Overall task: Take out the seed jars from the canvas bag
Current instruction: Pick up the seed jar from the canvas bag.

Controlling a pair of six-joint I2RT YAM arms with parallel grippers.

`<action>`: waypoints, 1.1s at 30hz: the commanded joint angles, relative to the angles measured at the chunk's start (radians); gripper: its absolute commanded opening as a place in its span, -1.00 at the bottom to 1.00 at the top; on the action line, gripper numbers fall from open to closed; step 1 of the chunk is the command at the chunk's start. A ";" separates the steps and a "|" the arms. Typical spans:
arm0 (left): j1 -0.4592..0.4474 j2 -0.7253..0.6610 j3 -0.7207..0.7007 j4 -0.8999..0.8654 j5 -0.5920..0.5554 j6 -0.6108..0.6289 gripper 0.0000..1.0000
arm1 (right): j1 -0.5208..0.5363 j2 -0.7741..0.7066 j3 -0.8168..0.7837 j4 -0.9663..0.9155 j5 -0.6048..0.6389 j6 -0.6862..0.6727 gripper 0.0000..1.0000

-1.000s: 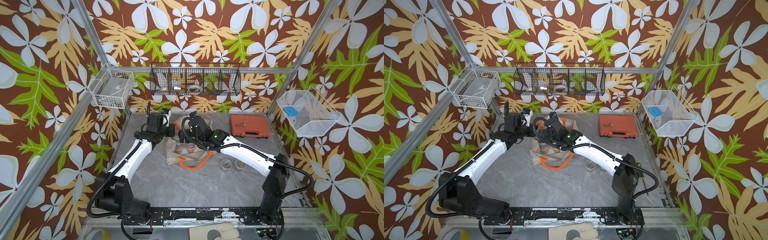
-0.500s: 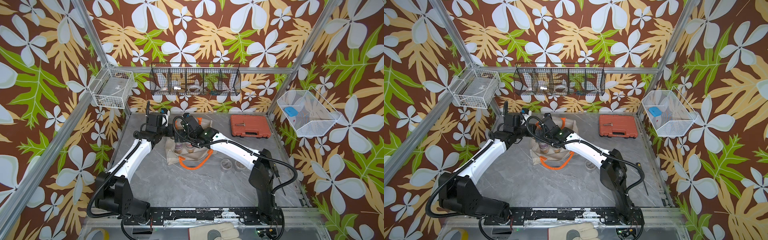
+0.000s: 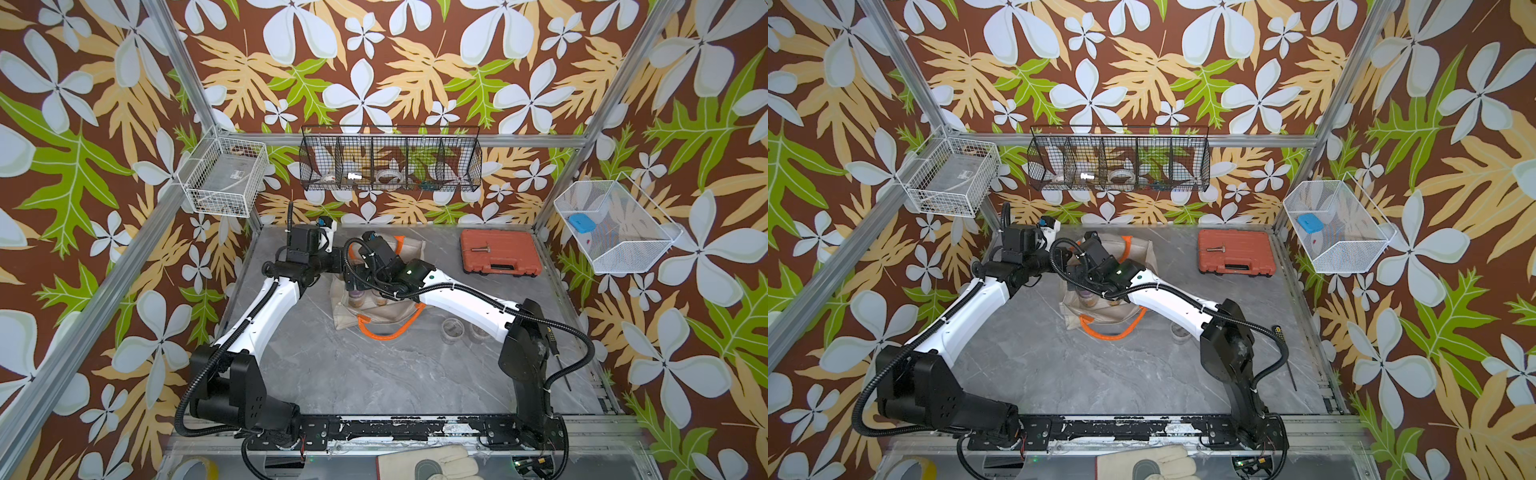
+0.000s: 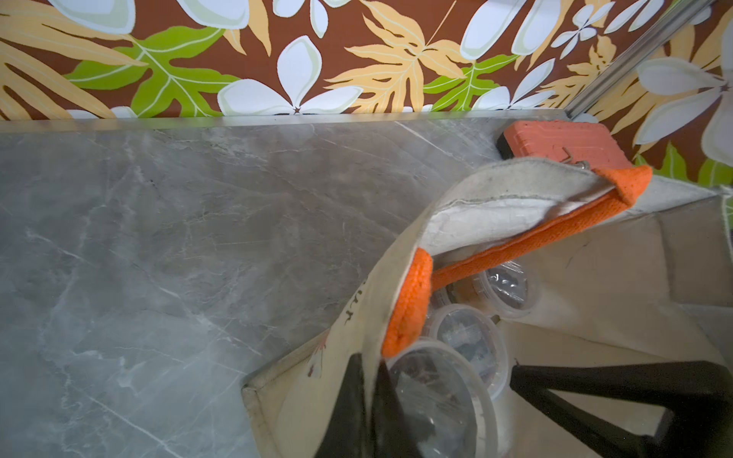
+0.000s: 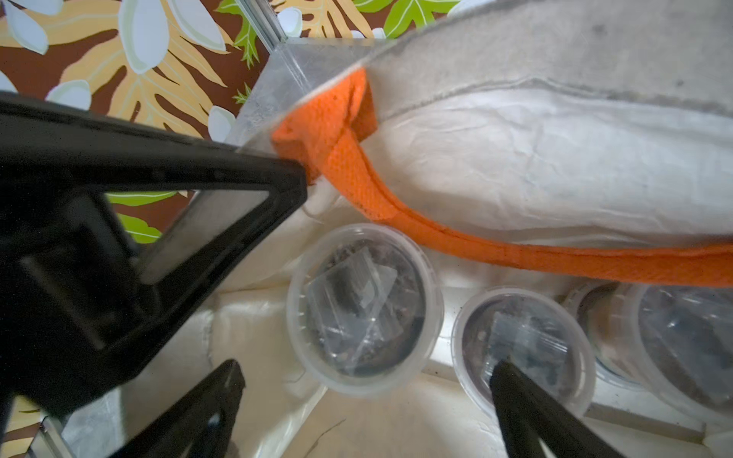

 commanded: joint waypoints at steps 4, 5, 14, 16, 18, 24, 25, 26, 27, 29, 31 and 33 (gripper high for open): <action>0.016 0.013 0.000 0.034 0.139 -0.001 -1.00 | -0.001 -0.037 -0.050 0.080 0.002 -0.008 1.00; 0.015 0.016 0.001 0.030 0.143 0.004 -1.00 | -0.001 -0.037 -0.051 0.084 0.000 -0.010 1.00; 0.033 0.027 0.004 0.014 0.147 0.020 -1.00 | -0.004 -0.003 -0.031 0.096 0.011 -0.015 1.00; 0.049 0.027 0.001 0.021 0.153 0.013 -1.00 | -0.007 -0.011 -0.045 0.102 0.011 -0.014 1.00; 0.060 0.029 0.000 0.026 0.160 0.009 -1.00 | -0.016 -0.030 -0.078 0.124 0.007 -0.008 1.00; 0.061 0.034 0.001 0.026 0.169 0.010 -1.00 | -0.023 -0.034 -0.088 0.136 0.011 -0.009 0.99; 0.062 0.034 0.001 0.026 0.169 0.010 -1.00 | -0.023 -0.029 -0.083 0.136 0.013 -0.009 0.99; 0.062 0.035 0.001 0.026 0.168 0.010 -1.00 | -0.023 -0.021 -0.073 0.132 0.014 -0.009 0.99; 0.063 0.034 0.000 0.026 0.165 0.011 -1.00 | -0.023 -0.013 -0.062 0.127 0.014 -0.009 0.99; 0.063 0.033 -0.002 0.026 0.160 0.011 -1.00 | -0.023 0.005 -0.042 0.122 0.010 -0.009 0.99; 0.064 0.033 -0.002 0.026 0.155 0.011 -1.00 | -0.021 0.020 -0.025 0.120 0.010 -0.008 0.99; 0.067 0.033 -0.001 0.028 0.154 0.008 -1.00 | -0.020 0.038 -0.008 0.118 0.011 -0.006 0.99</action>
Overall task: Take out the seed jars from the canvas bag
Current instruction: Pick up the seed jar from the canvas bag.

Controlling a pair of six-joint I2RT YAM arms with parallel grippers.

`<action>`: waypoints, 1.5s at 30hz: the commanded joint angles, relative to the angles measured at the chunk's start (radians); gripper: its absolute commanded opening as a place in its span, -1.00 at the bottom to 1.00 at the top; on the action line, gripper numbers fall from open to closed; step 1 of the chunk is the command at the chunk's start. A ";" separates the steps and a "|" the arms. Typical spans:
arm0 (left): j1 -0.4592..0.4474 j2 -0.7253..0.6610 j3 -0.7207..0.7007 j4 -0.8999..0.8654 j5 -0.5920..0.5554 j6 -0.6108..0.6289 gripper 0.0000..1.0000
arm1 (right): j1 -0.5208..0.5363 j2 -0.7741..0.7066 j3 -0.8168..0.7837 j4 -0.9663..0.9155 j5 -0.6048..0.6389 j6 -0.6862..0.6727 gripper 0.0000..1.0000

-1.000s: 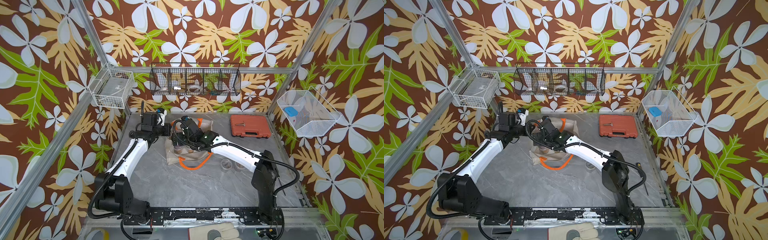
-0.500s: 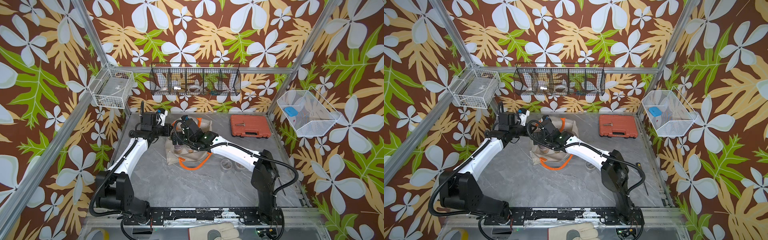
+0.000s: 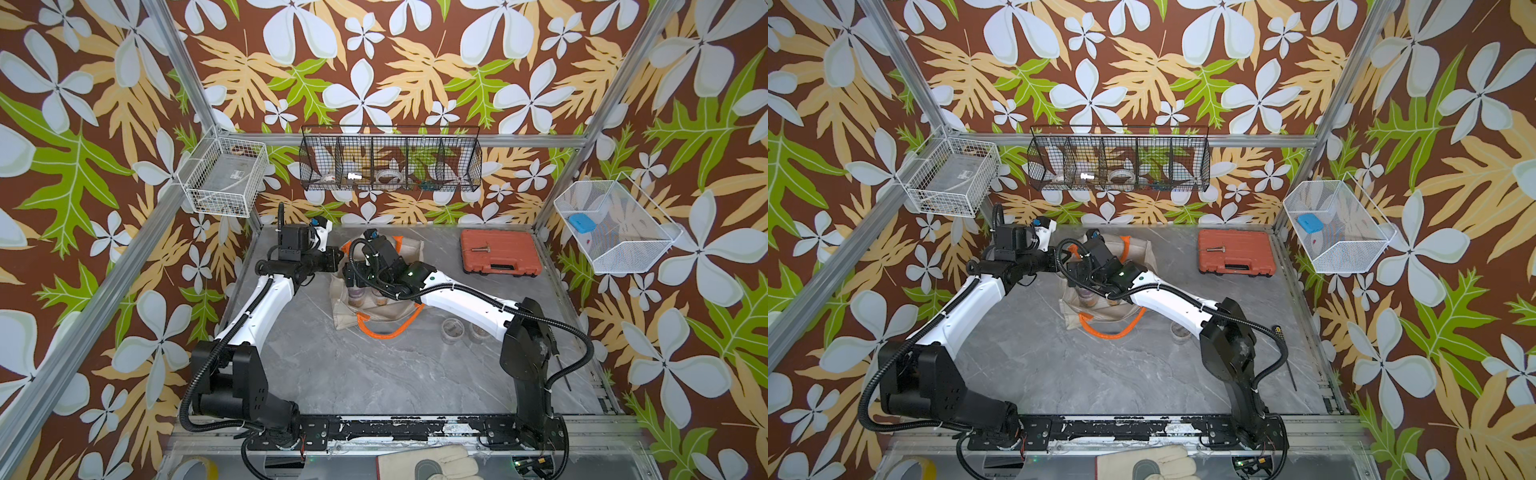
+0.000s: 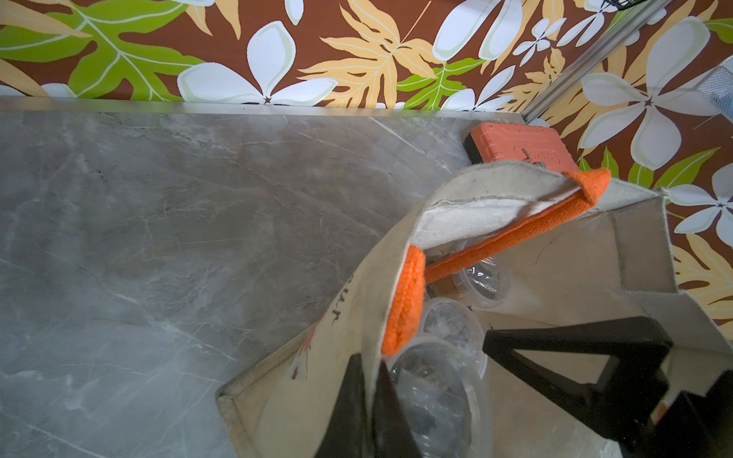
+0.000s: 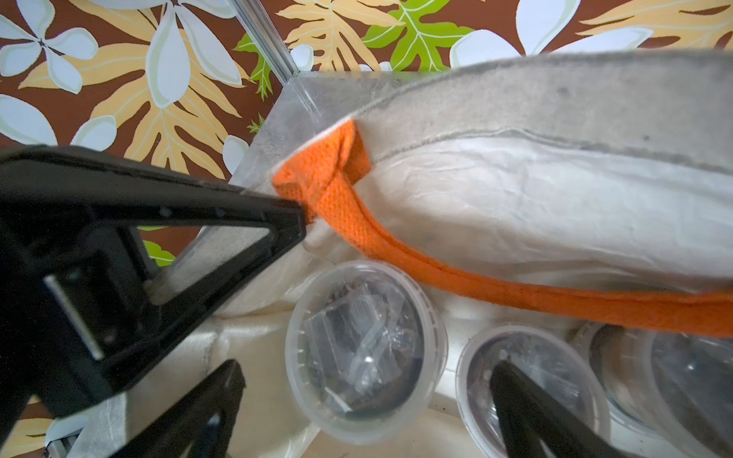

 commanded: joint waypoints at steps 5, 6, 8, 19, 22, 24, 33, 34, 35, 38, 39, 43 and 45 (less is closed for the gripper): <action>0.010 0.002 -0.002 0.015 0.000 -0.002 -1.00 | 0.003 0.060 0.067 -0.029 0.036 0.009 0.98; 0.010 0.002 -0.005 0.016 -0.001 -0.003 -1.00 | 0.003 0.067 0.077 -0.037 0.045 0.008 0.98; 0.010 0.000 -0.005 0.018 -0.001 -0.006 -1.00 | 0.004 0.082 0.092 -0.053 0.062 0.008 0.98; 0.012 -0.002 -0.006 0.024 0.001 -0.014 -1.00 | 0.016 0.138 0.159 -0.090 0.094 0.000 0.97; 0.012 -0.003 -0.007 0.025 0.002 -0.017 -1.00 | 0.017 0.152 0.176 -0.097 0.095 0.000 0.94; 0.012 -0.003 -0.008 0.025 0.002 -0.017 -1.00 | 0.017 0.157 0.181 -0.099 0.094 0.001 0.91; 0.012 -0.005 -0.007 0.026 0.002 -0.023 -1.00 | 0.022 0.133 0.184 -0.103 0.103 0.006 0.45; 0.012 -0.003 -0.008 0.027 0.000 -0.024 -1.00 | 0.022 0.123 0.183 -0.105 0.106 0.004 0.42; 0.012 -0.003 -0.007 0.026 0.001 -0.026 -1.00 | 0.022 0.112 0.181 -0.106 0.109 0.004 0.40; 0.012 -0.005 -0.009 0.031 -0.006 -0.031 -1.00 | 0.022 0.064 0.164 -0.104 0.115 0.008 0.37; 0.012 -0.006 -0.012 0.033 -0.008 -0.033 -1.00 | 0.022 0.044 0.155 -0.101 0.117 0.009 0.37; 0.012 -0.008 -0.014 0.040 -0.005 -0.041 -1.00 | 0.023 -0.062 0.095 -0.092 0.132 0.009 0.36; 0.012 -0.009 -0.017 0.041 -0.005 -0.041 -1.00 | 0.022 -0.133 0.032 -0.089 0.155 0.010 0.36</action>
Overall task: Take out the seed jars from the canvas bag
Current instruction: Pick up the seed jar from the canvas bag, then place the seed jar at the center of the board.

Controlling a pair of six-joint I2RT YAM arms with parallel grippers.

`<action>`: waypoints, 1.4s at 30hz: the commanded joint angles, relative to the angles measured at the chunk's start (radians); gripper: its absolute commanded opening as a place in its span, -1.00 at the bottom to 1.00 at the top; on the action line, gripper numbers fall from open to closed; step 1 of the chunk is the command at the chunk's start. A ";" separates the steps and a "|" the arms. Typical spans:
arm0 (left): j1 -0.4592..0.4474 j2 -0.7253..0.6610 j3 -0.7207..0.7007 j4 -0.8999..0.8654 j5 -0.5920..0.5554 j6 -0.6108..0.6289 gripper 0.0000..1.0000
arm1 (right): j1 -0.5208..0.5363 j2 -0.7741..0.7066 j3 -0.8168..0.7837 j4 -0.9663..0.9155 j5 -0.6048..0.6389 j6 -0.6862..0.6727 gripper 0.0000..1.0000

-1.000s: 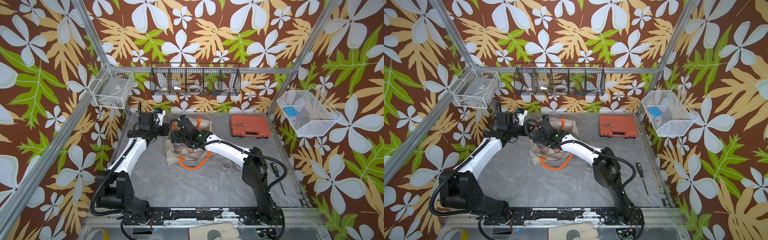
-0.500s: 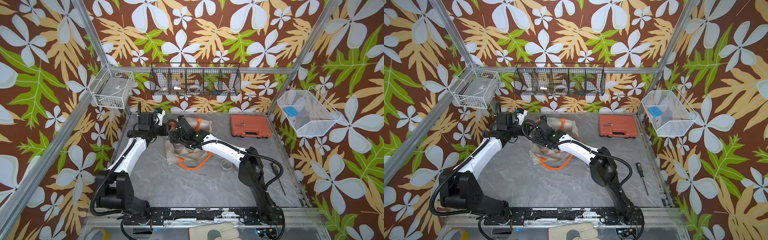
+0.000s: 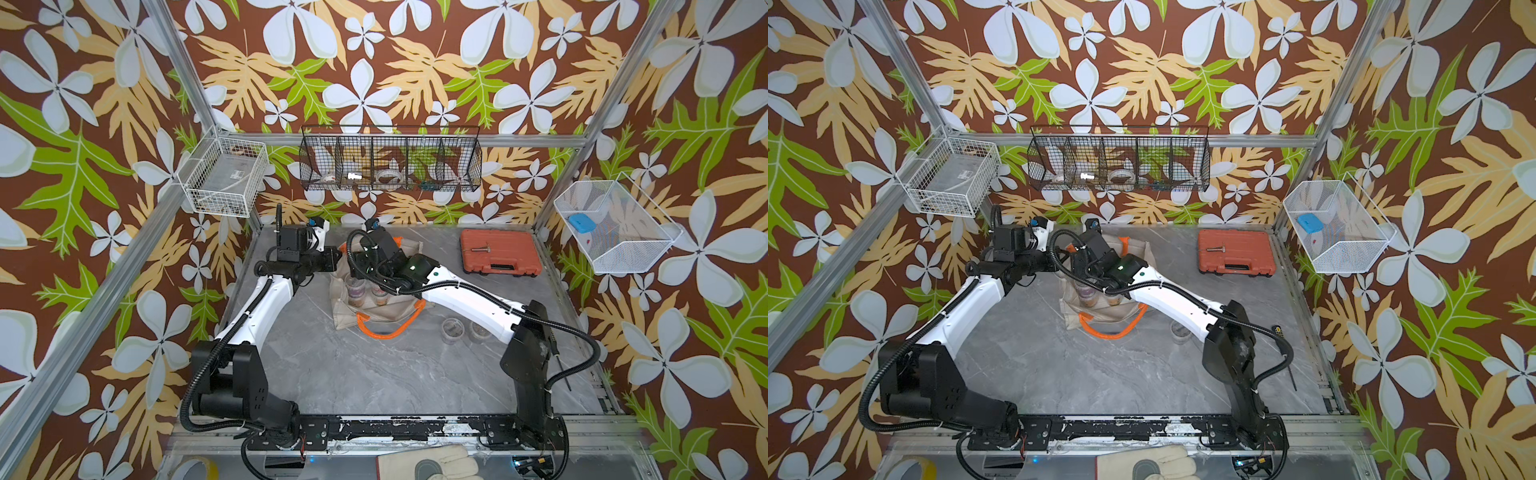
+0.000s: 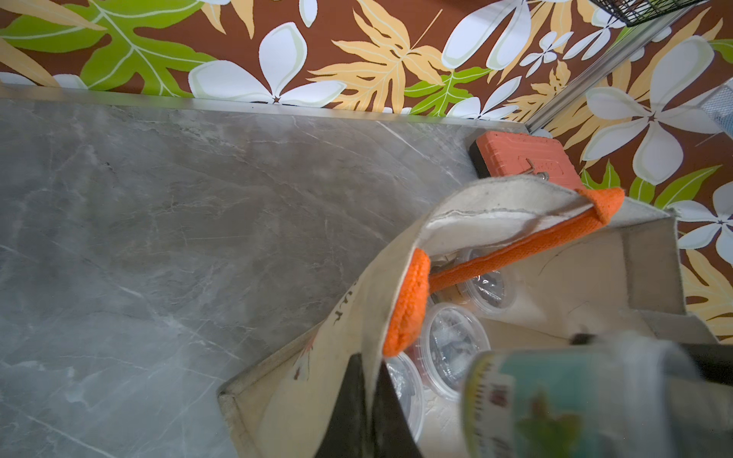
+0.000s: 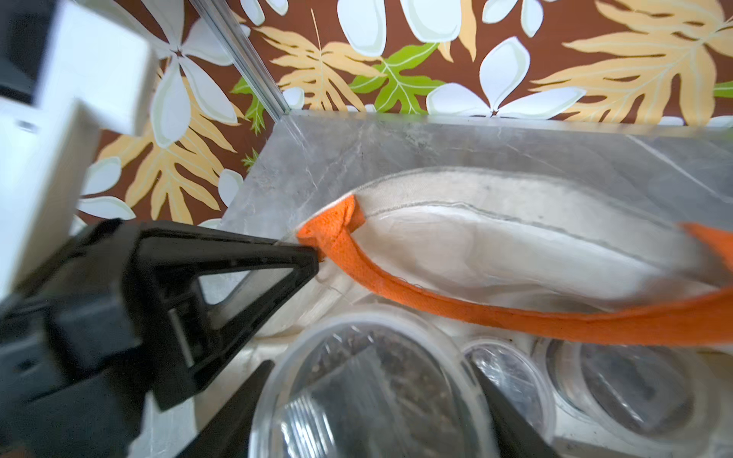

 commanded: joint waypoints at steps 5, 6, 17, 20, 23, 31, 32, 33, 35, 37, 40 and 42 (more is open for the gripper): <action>0.001 -0.008 -0.005 0.025 -0.001 -0.011 -1.00 | -0.001 -0.326 -0.311 0.041 0.113 0.023 0.37; 0.001 -0.009 -0.005 0.024 -0.003 -0.012 -1.00 | -0.001 -0.377 -0.362 0.039 0.131 0.032 0.38; 0.001 -0.013 -0.014 0.031 -0.014 -0.018 -1.00 | -0.003 -0.965 -0.920 -0.127 0.359 0.265 0.42; 0.001 -0.011 -0.013 0.032 -0.015 -0.018 -1.00 | -0.003 -1.055 -1.013 -0.169 0.388 0.327 0.43; 0.000 -0.011 -0.014 0.032 -0.016 -0.019 -1.00 | -0.002 -1.095 -1.085 -0.153 0.380 0.356 0.42; 0.000 -0.013 -0.016 0.034 -0.020 -0.021 -1.00 | 0.015 -0.949 -1.122 -0.017 0.286 0.361 0.43; 0.001 -0.013 -0.016 0.033 -0.021 -0.021 -1.00 | 0.021 -0.926 -1.127 0.011 0.278 0.359 0.43; 0.000 -0.013 -0.015 0.033 -0.021 -0.021 -1.00 | 0.025 -0.897 -1.131 0.041 0.267 0.358 0.42; 0.000 -0.013 -0.017 0.034 -0.025 -0.021 -1.00 | 0.028 -0.844 -1.139 0.088 0.244 0.360 0.43; 0.001 -0.013 -0.016 0.034 -0.026 -0.021 -1.00 | 0.031 -0.792 -1.145 0.129 0.225 0.364 0.43; 0.000 -0.012 -0.016 0.034 -0.026 -0.021 -1.00 | 0.031 -0.738 -1.155 0.190 0.197 0.359 0.43; 0.000 -0.013 -0.015 0.034 -0.029 -0.022 -1.00 | 0.032 -0.705 -1.149 0.213 0.187 0.352 0.43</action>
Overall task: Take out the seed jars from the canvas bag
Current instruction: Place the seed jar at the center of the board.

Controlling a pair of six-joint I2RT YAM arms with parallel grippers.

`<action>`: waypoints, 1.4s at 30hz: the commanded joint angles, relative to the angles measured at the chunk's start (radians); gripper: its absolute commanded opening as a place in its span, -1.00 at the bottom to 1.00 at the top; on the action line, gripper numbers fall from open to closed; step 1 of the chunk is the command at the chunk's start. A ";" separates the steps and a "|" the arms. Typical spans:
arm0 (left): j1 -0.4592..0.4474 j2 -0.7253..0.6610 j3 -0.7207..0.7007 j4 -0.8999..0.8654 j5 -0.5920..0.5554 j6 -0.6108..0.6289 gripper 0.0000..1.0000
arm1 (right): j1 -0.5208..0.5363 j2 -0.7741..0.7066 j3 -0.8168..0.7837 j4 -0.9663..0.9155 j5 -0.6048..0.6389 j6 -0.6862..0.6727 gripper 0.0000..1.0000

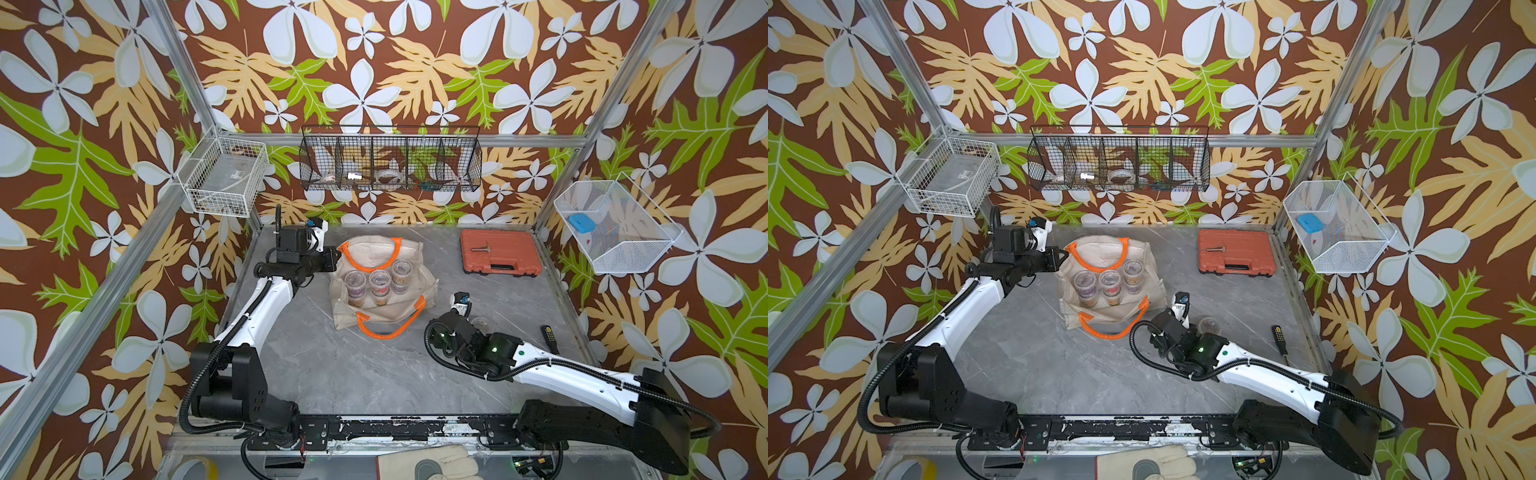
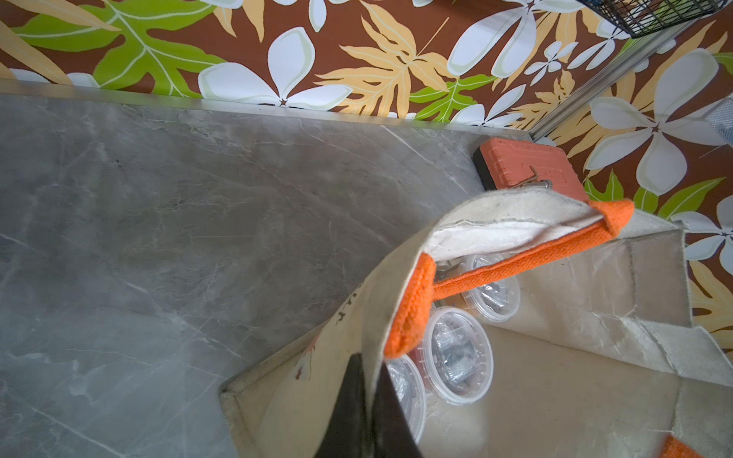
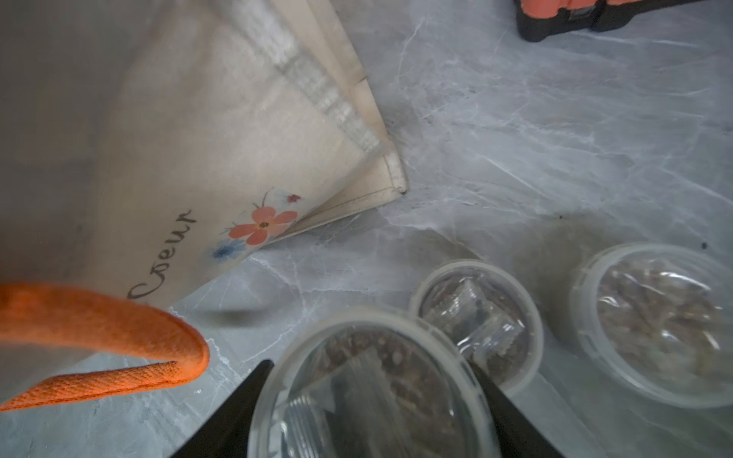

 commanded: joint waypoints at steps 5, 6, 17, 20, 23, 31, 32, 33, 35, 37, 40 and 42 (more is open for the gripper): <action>0.000 -0.002 -0.002 0.018 -0.011 0.000 -1.00 | 0.005 0.097 0.015 0.130 -0.036 -0.012 0.44; 0.000 -0.003 -0.001 0.019 -0.011 0.000 -1.00 | 0.005 0.112 0.016 0.141 -0.042 -0.015 0.43; 0.000 -0.004 -0.001 0.019 -0.014 -0.002 -1.00 | 0.005 0.252 0.020 0.222 -0.059 -0.019 0.44; 0.001 -0.005 -0.001 0.019 -0.017 -0.002 -1.00 | 0.005 0.281 0.023 0.230 -0.057 -0.020 0.44; 0.001 -0.005 -0.001 0.018 -0.017 -0.002 -1.00 | 0.005 0.299 0.016 0.242 -0.053 -0.015 0.46; 0.000 -0.006 -0.001 0.018 -0.018 -0.002 -1.00 | 0.004 0.330 0.012 0.252 -0.058 -0.009 0.60; 0.001 -0.006 -0.001 0.019 -0.018 -0.002 -1.00 | 0.006 0.329 0.012 0.252 -0.059 -0.009 0.64; 0.000 -0.005 -0.001 0.018 -0.019 -0.002 -1.00 | 0.006 0.326 0.012 0.252 -0.056 -0.009 0.68; 0.000 -0.005 -0.001 0.018 -0.018 -0.003 -1.00 | 0.005 0.317 0.012 0.248 -0.056 -0.009 0.75; 0.001 -0.005 -0.001 0.019 -0.019 -0.003 -1.00 | 0.006 0.301 0.013 0.235 -0.050 -0.009 0.81; 0.000 -0.006 -0.001 0.019 -0.019 -0.003 -1.00 | 0.006 0.252 0.018 0.202 -0.041 -0.007 0.87; 0.001 -0.006 -0.001 0.019 -0.017 -0.004 -1.00 | 0.006 0.199 0.015 0.177 -0.032 -0.003 0.91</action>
